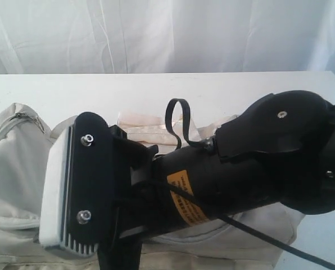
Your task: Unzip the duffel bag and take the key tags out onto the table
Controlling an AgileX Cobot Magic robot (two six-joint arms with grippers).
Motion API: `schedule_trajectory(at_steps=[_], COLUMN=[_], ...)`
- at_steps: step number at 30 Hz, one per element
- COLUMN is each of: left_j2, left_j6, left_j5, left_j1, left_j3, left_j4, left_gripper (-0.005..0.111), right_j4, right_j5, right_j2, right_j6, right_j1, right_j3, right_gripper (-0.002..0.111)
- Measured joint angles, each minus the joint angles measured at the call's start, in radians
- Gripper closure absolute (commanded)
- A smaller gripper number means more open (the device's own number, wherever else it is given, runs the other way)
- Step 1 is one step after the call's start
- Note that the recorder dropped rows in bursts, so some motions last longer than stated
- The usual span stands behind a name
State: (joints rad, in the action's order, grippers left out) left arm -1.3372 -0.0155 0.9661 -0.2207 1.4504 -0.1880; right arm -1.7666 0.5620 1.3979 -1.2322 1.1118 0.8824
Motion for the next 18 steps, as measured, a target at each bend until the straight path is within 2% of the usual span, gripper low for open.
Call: schedule_trajectory(at_steps=[3,6,14,18], left_j2=[0.083,0.162,0.332,0.418], left_j6=[-0.069,-0.069,-0.045,-0.016], left_j5=[0.096,0.14,0.151,0.135], left_j1=[0.0,0.0,0.0,0.0], left_j3=[-0.034,-0.076,-0.372,-0.493], left_j4=[0.133,0.174,0.31,0.317], left_gripper=[0.042,0.042,0.042,0.042], right_j4=[0.0,-0.002,-0.002,-0.002], right_j5=[-0.055,-0.116,-0.204,-0.202], right_j2=[-0.005,-0.006,-0.006,-0.006], right_j6=[0.0,0.0,-0.002,-0.001], right_j1=[0.006,0.013,0.014,0.014], right_j3=[0.0,0.0,0.0,0.0], right_gripper=[0.108,0.108,0.108,0.095])
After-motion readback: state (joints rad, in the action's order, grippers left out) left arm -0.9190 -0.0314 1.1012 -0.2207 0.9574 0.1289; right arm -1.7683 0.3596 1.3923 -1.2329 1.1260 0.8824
